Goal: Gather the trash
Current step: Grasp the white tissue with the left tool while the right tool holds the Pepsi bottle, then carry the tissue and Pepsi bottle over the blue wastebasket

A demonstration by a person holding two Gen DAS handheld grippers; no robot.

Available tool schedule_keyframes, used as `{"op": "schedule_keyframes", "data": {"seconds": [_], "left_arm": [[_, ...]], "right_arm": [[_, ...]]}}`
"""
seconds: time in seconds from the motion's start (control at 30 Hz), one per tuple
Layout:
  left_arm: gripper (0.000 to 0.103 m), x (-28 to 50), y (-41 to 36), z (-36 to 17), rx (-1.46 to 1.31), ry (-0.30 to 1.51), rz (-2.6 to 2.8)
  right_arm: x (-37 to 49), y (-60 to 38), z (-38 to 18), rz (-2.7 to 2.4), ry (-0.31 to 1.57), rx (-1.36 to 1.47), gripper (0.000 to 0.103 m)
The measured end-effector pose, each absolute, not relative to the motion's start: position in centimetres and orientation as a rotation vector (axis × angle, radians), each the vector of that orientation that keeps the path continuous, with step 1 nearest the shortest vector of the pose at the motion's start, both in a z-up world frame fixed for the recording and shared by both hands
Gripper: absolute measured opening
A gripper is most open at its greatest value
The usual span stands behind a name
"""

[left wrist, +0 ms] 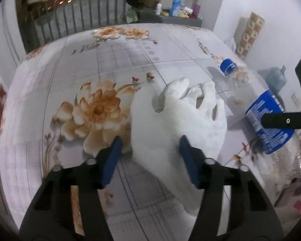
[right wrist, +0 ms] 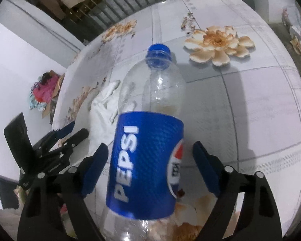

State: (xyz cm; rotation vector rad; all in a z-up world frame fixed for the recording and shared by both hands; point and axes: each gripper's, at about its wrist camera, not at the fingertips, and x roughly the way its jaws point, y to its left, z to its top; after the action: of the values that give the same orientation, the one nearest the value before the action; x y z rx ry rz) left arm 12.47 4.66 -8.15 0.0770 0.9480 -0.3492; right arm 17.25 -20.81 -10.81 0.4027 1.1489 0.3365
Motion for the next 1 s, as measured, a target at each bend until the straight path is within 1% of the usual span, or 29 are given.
{"op": "schedule_keyframes", "data": {"seconds": [0.03,0.07,0.1,0.17,0.2,0.37,0.47,0.57,0.63,0.7,0.8,1.0], "left_arm": [[0.041,12.6,4.4,-8.1,0.086,0.946,-0.348],[0.031,12.9,4.3,-8.1,0.094,0.948,-0.348],[0.025,13.0,4.1,-8.0,0.098,0.95,-0.353],[0.009,13.0,3.7,-7.8,0.088,0.964,-0.371],[0.005,13.1,3.7,-7.6,0.079,0.966,-0.38],[0.003,13.1,0.8,-5.1,0.058,0.91,-0.463],[0.003,13.5,-1.9,-2.8,0.059,0.868,-0.565],[0.003,13.9,-6.3,-0.5,0.082,0.835,-0.697],[0.003,14.0,-10.1,0.7,0.098,0.818,-0.804],[0.003,14.1,-14.4,1.5,0.079,0.84,-0.922],[0.003,13.9,-20.4,1.8,0.083,0.868,-1.055],[0.003,12.9,-34.3,-1.0,0.19,1.01,-1.262]], "right_arm": [[17.3,-20.7,-10.8,0.346,1.158,0.4,0.067],[17.4,-20.7,-10.9,0.352,1.165,0.406,0.062],[17.4,-20.8,-10.9,0.357,1.164,0.418,0.062],[17.1,-21.3,-11.0,0.37,1.157,0.451,0.061],[17.0,-21.6,-11.2,0.375,1.152,0.471,0.061],[15.2,-24.8,-11.6,0.388,1.111,0.653,0.06],[13.0,-28.2,-11.2,0.36,1.032,0.762,0.06],[9.9,-32.4,-10.2,0.284,0.929,0.847,0.06],[7.3,-36.1,-9.5,0.205,0.847,0.907,0.06],[4.2,-40.1,-9.2,0.107,0.761,0.976,0.06],[0.0,-45.5,-10.0,-0.067,0.681,1.064,0.06],[-6.1,-53.4,-14.8,-0.312,0.661,1.246,0.06]]}}
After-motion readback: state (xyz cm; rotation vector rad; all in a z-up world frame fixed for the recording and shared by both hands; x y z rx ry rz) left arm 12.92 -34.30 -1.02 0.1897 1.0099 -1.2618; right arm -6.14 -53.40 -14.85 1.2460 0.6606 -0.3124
